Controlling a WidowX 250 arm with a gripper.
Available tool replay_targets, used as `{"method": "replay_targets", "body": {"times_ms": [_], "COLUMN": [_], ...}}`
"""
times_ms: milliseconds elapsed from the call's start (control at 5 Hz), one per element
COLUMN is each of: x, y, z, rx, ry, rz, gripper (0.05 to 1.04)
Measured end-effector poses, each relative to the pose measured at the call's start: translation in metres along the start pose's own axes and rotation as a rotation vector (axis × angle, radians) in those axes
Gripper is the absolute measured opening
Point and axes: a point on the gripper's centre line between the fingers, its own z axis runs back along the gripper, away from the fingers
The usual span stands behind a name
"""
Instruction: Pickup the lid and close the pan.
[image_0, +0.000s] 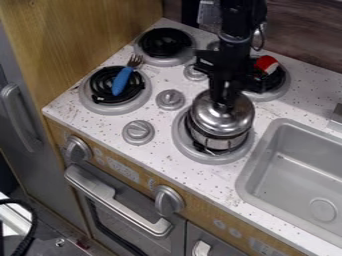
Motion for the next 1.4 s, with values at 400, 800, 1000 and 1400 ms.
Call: {"method": "replay_targets", "body": {"times_ms": [400, 800, 1000, 1400], "x": [0.013, 0.011, 0.008, 0.012], "y": [-0.003, 0.016, 0.017, 0.016], "z": [-0.013, -0.014, -0.013, 0.025], "rx": [0.003, 0.015, 0.015, -0.006], "ry": [-0.001, 0.019, 0.039, -0.015], "rz": [0.000, 0.048, 0.043, 0.019], "gripper": [0.313, 0.906, 1.001, 1.000]}}
